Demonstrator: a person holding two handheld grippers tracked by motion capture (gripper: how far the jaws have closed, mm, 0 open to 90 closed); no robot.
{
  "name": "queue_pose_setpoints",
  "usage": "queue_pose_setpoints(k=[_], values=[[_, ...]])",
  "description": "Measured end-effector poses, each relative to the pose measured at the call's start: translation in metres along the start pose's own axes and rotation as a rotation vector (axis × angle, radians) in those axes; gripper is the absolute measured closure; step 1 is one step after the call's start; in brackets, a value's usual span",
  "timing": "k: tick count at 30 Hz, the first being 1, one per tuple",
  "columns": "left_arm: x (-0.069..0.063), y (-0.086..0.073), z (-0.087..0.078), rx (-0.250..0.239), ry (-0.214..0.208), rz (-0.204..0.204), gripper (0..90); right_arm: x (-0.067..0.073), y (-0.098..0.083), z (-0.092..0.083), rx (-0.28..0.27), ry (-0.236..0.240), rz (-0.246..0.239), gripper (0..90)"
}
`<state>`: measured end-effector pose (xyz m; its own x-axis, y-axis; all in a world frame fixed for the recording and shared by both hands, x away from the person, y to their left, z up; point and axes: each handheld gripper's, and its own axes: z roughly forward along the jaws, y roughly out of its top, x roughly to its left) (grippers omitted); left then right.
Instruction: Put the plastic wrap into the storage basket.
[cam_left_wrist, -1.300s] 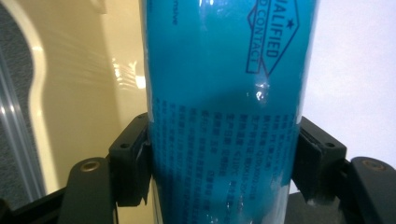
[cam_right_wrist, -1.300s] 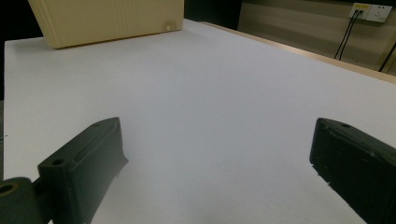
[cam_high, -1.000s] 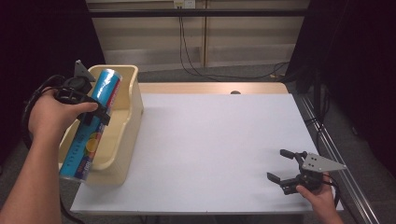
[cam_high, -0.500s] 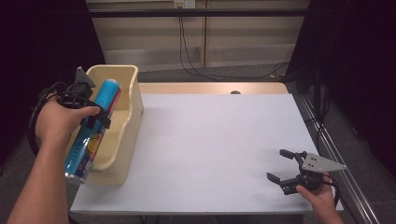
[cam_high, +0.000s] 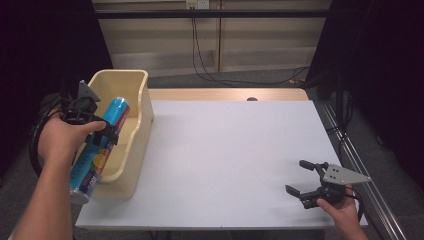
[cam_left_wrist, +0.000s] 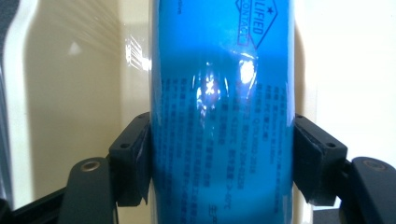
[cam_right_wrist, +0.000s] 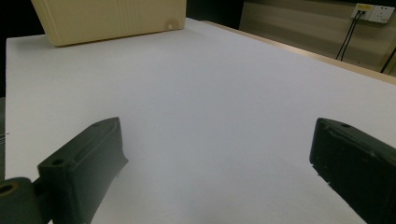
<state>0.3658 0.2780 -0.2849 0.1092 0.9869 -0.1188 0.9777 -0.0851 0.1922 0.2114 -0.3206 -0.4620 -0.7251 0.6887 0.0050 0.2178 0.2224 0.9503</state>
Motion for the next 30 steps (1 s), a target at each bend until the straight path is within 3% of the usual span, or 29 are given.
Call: queue_pose_setpoints(k=[16,18,19,20,21,24,30], values=[[0.001,0.003,0.014,0.033,0.017,-0.033,31.7,-0.001,0.0,0.0,0.002,-0.005,-0.003,2.6],[-0.001,0.004,0.011,0.02,0.014,-0.034,31.1,-0.001,0.0,0.0,0.002,-0.004,-0.002,2.6],[-0.002,0.005,0.007,-0.017,0.01,-0.028,32.4,-0.001,0.0,0.0,0.001,-0.004,0.001,2.6],[-0.003,0.006,0.0,-0.043,-0.018,-0.045,40.4,-0.001,0.0,0.001,0.002,-0.006,0.001,2.6],[-0.004,0.007,-0.007,-0.096,-0.042,-0.036,39.4,-0.001,0.0,0.001,0.001,-0.006,0.0,2.6],[-0.012,0.01,-0.016,-0.085,-0.029,-0.011,34.4,-0.001,0.0,0.001,-0.001,-0.004,-0.003,2.6],[-0.028,0.008,-0.014,-0.122,-0.078,0.024,30.8,-0.001,0.001,0.0,0.0,-0.004,-0.004,2.6]])
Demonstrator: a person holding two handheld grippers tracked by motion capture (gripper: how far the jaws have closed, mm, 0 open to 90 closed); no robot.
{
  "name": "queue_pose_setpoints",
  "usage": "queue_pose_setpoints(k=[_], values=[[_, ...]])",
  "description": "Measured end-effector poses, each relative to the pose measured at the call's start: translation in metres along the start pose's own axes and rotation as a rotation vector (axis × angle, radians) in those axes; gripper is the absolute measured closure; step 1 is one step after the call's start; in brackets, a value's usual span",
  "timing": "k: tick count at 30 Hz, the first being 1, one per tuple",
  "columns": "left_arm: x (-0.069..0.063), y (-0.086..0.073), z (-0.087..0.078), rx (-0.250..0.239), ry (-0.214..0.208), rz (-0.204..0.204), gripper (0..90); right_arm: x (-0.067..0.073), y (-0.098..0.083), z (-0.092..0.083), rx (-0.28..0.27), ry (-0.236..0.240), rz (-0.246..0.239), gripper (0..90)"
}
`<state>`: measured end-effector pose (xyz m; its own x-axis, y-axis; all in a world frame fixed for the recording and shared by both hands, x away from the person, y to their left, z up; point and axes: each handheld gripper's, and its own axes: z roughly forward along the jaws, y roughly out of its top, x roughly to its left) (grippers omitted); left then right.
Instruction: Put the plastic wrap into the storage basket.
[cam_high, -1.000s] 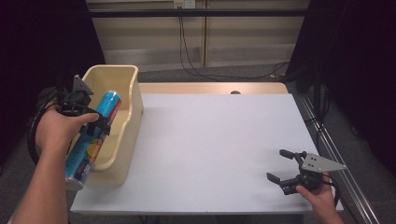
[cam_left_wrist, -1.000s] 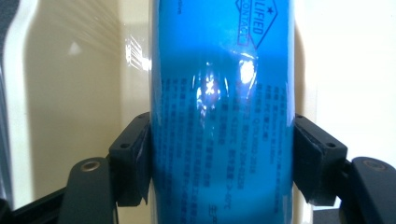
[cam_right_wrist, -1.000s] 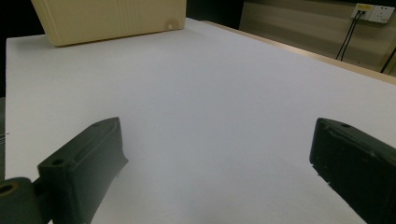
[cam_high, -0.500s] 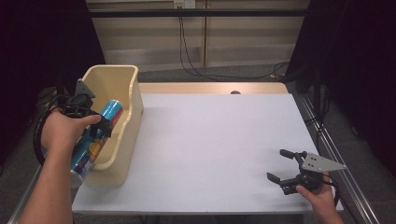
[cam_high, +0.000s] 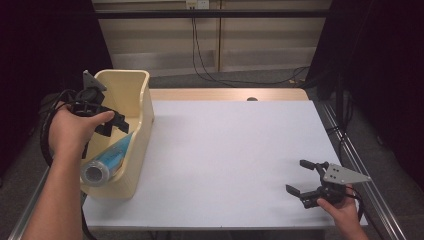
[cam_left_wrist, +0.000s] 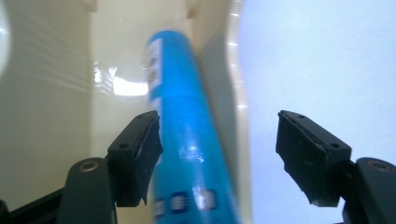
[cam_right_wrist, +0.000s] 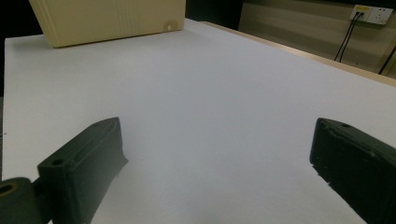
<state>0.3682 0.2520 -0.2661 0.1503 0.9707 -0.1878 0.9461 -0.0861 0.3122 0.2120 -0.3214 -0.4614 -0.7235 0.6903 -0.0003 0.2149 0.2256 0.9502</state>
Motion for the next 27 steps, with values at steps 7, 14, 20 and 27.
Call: queue_pose_setpoints(k=[7,14,20,27], values=[[-0.02,-0.002,-0.002,-0.07,-0.065,0.06,29.1,0.0,-0.001,-0.002,0.006,-0.01,-0.003,2.5],[-0.049,-0.008,0.003,-0.101,-0.133,0.147,26.6,0.0,-0.001,-0.004,-0.004,-0.013,0.002,2.5],[-0.068,-0.011,0.018,-0.049,-0.154,0.2,25.9,0.001,-0.001,-0.004,0.001,-0.009,-0.004,2.5],[-0.088,-0.016,0.037,0.005,-0.161,0.249,25.0,0.0,-0.001,-0.004,-0.002,-0.009,-0.003,2.5]])
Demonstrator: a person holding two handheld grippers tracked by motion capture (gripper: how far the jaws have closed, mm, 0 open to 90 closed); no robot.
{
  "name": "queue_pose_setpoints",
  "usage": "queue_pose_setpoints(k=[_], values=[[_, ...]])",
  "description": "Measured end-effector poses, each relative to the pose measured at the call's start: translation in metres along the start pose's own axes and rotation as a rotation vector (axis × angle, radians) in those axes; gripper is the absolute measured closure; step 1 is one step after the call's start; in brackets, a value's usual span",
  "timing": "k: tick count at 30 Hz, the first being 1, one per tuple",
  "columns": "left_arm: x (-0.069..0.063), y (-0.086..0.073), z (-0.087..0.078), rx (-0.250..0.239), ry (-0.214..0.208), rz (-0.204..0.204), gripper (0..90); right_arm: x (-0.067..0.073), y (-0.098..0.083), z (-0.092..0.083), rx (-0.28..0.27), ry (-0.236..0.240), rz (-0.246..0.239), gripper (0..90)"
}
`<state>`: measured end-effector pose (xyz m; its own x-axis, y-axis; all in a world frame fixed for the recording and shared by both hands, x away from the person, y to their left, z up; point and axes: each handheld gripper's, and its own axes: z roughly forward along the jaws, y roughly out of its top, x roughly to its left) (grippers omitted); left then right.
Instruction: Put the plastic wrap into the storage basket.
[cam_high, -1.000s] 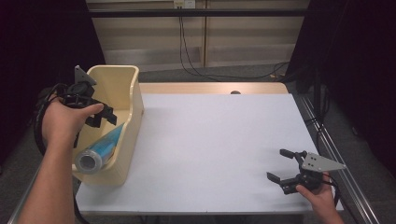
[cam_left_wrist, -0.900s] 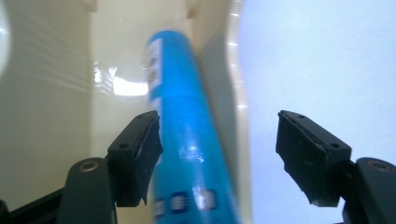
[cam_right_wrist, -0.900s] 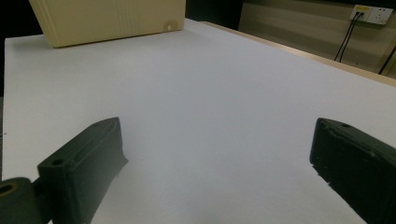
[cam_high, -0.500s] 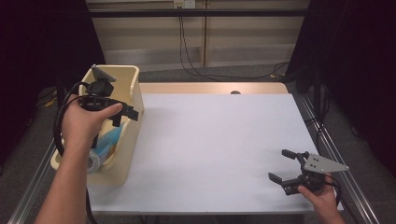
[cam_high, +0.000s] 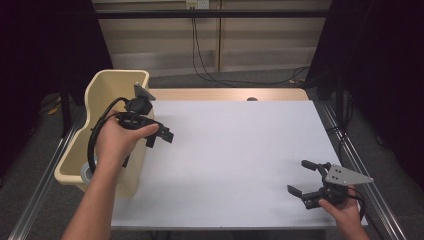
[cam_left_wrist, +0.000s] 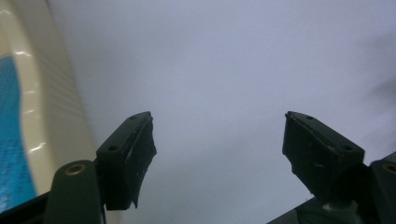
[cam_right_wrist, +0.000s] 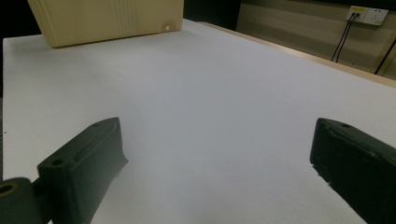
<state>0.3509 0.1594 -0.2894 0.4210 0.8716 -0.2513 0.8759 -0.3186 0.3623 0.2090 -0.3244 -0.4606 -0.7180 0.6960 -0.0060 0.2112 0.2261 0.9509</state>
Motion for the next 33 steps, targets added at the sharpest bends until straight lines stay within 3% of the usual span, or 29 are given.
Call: queue_pose_setpoints(k=[10,21,27,29,31,33], values=[[-0.019,-0.005,0.03,0.053,-0.036,0.057,24.1,0.0,0.0,0.0,-0.002,0.001,-0.002,2.5],[-0.025,-0.023,0.072,0.058,-0.048,0.081,23.5,0.0,0.0,0.0,-0.003,0.002,-0.004,2.5],[-0.026,-0.036,0.084,-0.02,-0.053,0.111,23.1,0.0,0.0,0.001,0.001,0.002,-0.003,2.5],[-0.026,-0.042,0.089,-0.065,-0.056,0.142,22.7,0.001,0.0,0.001,0.0,0.003,-0.004,2.5],[-0.026,-0.046,0.093,-0.092,-0.074,0.167,21.0,0.001,0.0,0.001,0.0,0.003,-0.005,2.5],[-0.025,-0.052,0.099,-0.143,-0.092,0.166,20.7,0.001,0.0,0.001,0.001,0.002,-0.004,2.5]])
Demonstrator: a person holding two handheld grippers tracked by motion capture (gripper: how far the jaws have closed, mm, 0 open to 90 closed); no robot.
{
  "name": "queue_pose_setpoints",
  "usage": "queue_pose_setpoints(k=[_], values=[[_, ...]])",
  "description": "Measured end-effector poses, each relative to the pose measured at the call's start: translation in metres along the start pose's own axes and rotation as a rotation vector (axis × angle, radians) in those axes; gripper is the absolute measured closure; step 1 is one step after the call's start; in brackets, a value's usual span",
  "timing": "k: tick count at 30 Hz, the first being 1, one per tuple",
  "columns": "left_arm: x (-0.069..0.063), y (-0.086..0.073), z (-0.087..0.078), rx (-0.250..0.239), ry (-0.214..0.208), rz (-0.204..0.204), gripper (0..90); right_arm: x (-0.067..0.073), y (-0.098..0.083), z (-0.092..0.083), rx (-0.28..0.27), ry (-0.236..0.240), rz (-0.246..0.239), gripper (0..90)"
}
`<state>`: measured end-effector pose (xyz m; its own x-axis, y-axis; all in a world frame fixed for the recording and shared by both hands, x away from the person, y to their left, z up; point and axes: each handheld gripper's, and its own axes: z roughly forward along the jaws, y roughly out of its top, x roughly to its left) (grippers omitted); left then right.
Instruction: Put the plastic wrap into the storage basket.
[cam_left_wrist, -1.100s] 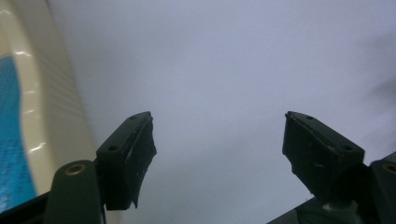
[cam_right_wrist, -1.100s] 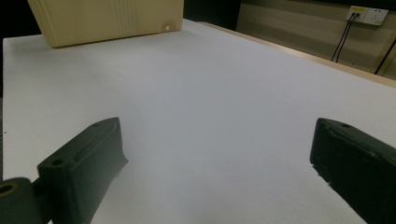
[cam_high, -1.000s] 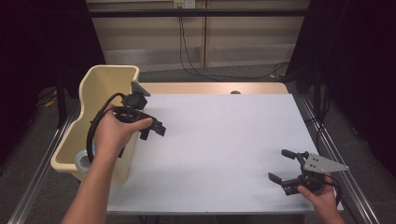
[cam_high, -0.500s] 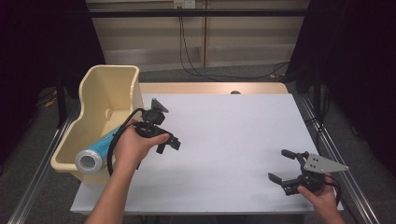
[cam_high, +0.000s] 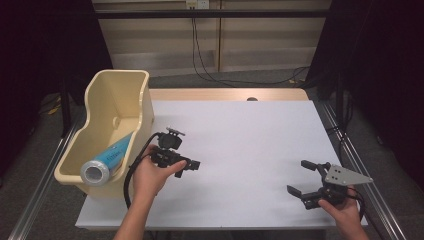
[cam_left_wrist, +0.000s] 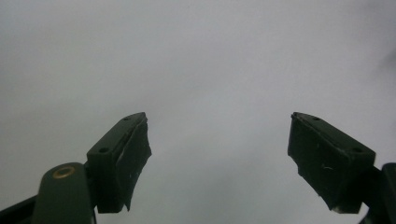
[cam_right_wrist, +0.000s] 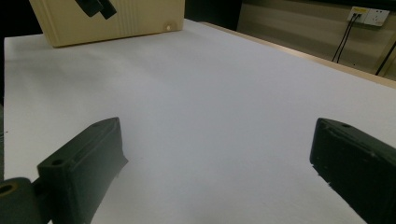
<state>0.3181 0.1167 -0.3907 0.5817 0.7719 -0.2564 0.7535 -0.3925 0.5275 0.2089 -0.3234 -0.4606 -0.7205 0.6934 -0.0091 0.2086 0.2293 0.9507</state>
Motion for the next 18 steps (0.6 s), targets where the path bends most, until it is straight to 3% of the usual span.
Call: queue_pose_setpoints(k=[5,7,12,14,18], values=[[0.0,-0.018,0.01,-0.156,-0.009,0.017,20.3,0.0,0.0,0.0,0.001,0.0,-0.001,2.5],[-0.002,-0.026,0.014,-0.24,-0.005,0.04,20.0,0.0,0.0,0.0,0.003,0.0,-0.001,2.5],[-0.006,-0.044,0.018,-0.429,0.044,0.104,18.1,-0.001,0.0,0.0,0.001,-0.002,0.001,2.5],[-0.007,-0.047,0.018,-0.449,0.053,0.141,17.7,-0.001,0.0,0.0,0.001,0.0,0.001,2.5],[-0.008,-0.049,0.018,-0.478,0.069,0.16,16.3,-0.001,0.0,0.001,0.003,-0.001,-0.002,2.5]])
